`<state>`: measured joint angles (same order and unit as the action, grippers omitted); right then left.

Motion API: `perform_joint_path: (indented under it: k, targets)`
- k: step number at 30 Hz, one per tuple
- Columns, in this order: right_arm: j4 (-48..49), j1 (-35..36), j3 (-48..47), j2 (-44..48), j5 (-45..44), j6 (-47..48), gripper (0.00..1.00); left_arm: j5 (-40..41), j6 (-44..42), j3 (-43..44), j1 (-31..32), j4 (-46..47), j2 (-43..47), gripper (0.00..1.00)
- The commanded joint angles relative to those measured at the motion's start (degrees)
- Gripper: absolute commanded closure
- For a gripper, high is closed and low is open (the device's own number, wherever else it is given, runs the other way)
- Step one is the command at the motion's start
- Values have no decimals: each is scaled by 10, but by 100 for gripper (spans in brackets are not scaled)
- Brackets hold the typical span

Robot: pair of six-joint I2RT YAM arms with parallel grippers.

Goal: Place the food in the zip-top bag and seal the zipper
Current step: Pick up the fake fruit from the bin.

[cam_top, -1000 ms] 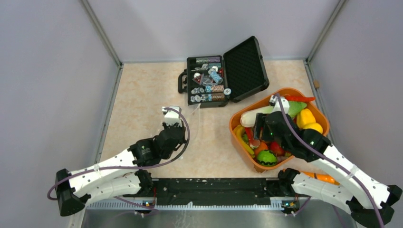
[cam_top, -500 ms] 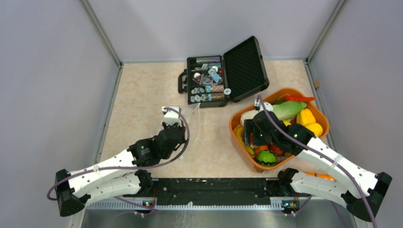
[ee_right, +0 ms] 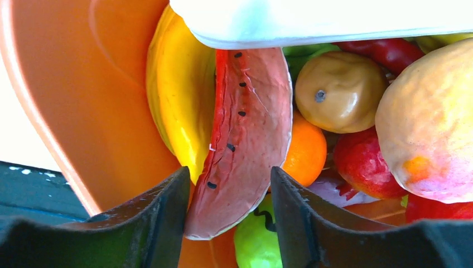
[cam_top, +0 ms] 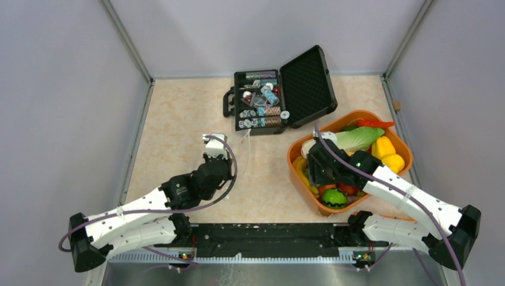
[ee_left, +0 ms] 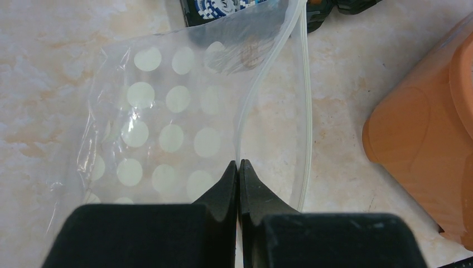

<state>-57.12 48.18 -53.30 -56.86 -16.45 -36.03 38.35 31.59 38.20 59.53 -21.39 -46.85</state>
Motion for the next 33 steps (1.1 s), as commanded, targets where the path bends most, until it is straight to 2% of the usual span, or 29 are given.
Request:
perform_joint_path:
  k: [1,3,5,8,10,14,17,20,29,33]
  targets:
    - [-34,-4,-23,-9,-16,6,49,-3,-9,0,-2,27,-2,100]
    - [-43,-5,-32,-12,-10,8,49,-6,-10,1,-2,27,-4,100]
    - [-53,-5,-34,-11,5,13,40,-9,-11,3,-2,27,-6,100]
    - [-67,-5,-33,-10,9,19,39,-10,-11,2,-2,28,-5,100]
    - [-67,-4,-30,-11,12,24,47,-10,-10,0,-3,31,-5,100]
    - [-65,-5,-32,-14,4,26,76,-14,-10,3,-2,33,-9,100]
    - [-69,-5,-45,-7,-11,24,91,-15,-12,4,-3,31,-11,100]
    - [-75,-4,-67,9,-39,18,99,-14,-13,6,-3,28,-11,100]
    - [-107,-4,-134,63,-66,43,100,-14,-14,7,-3,28,-11,100]
    - [-92,-4,-125,79,-27,61,100,-15,-15,9,-3,30,-15,100]
